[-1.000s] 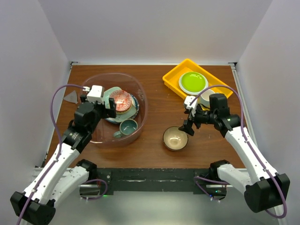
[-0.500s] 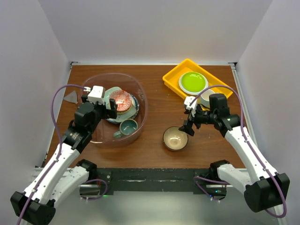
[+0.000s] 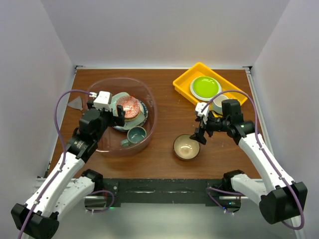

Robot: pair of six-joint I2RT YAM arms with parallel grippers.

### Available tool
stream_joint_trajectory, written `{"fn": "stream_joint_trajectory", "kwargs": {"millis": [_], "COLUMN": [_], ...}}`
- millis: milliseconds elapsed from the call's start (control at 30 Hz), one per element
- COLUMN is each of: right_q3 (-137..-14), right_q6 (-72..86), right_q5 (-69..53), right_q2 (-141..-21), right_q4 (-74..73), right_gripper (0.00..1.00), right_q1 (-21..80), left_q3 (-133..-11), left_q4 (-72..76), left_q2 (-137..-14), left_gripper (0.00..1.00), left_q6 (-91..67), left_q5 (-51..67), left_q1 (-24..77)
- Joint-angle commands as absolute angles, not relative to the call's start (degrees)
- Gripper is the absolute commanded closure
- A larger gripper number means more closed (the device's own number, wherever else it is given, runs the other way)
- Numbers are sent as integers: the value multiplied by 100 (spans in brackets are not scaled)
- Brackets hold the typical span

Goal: Place the mixed dishes into the plastic bin
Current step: Pick up the bowl from the center of the board.

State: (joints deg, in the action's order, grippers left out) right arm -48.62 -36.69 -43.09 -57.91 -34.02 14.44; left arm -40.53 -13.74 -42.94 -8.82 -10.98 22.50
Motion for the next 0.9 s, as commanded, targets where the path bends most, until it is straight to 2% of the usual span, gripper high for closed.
{"fn": "stream_joint_trajectory", "kwargs": {"millis": [0, 867], "right_q3": [-4852, -4799], "right_q6": [-3788, -3920], "right_q5": [-4474, -4526], "right_q2": [-5810, -5871], "right_q4": [-3428, -3445], "right_gripper": [2, 2], "right_q1": [1424, 1424], "left_q3": [-4025, -4017], "left_q4": [-1046, -1037], "left_q2": [-4219, -4192], "left_gripper": [0, 0], "left_q6": [-853, -852], "left_q5": [-1037, -1011], "left_q1": [2206, 2206]}}
